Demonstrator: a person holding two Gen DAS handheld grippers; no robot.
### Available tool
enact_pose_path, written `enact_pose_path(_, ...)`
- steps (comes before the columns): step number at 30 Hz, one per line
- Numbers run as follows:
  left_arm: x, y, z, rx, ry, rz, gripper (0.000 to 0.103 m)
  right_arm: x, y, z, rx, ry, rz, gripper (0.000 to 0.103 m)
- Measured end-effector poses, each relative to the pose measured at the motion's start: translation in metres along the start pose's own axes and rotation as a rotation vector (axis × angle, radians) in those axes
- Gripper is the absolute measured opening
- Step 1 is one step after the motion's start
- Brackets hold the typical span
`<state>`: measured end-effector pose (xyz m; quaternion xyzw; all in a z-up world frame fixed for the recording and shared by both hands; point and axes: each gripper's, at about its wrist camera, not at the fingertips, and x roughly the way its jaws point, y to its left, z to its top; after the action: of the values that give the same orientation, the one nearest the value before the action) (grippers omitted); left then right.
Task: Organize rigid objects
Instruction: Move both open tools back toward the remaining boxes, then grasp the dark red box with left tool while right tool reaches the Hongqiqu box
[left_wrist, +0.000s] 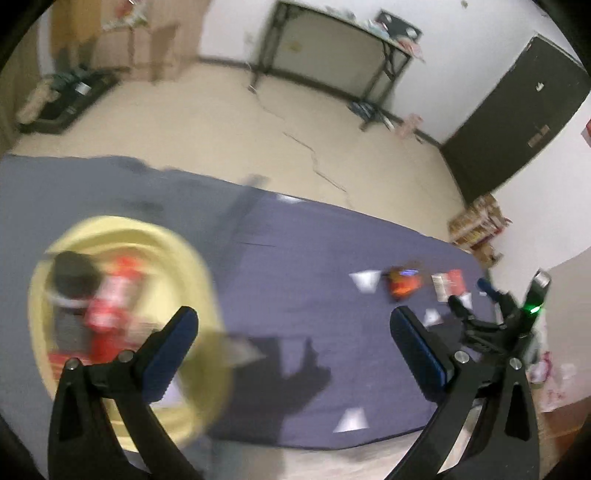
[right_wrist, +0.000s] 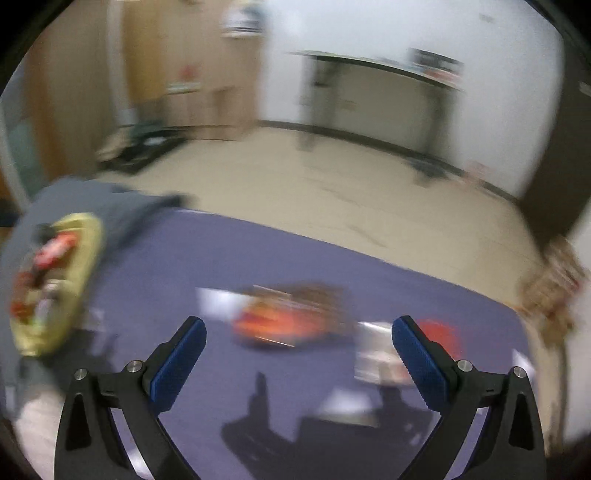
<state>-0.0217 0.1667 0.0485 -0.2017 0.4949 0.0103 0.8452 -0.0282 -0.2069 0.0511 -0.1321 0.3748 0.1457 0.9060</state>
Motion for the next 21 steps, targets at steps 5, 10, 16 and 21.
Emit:
enact_pose_path(5,0.077,-0.097,0.019,-0.021,0.139,-0.078,0.103,0.022,-0.077,-0.030,0.137,0.040,-0.004,0.103)
enact_pose_path(10,0.161,-0.143,0.020,-0.039,0.206,-0.015,0.103,0.051,-0.079,-0.033,0.117,0.102,-0.007,0.103)
enact_pose_path(16,0.208,-0.170,0.018,-0.021,0.242,0.002,0.103,0.064,-0.081,-0.034,0.113,0.106,-0.016,0.103)
enact_pose_path(21,0.227,-0.196,0.025,0.018,0.263,0.035,0.103,0.083,-0.079,-0.030,0.138,0.099,-0.013,0.103)
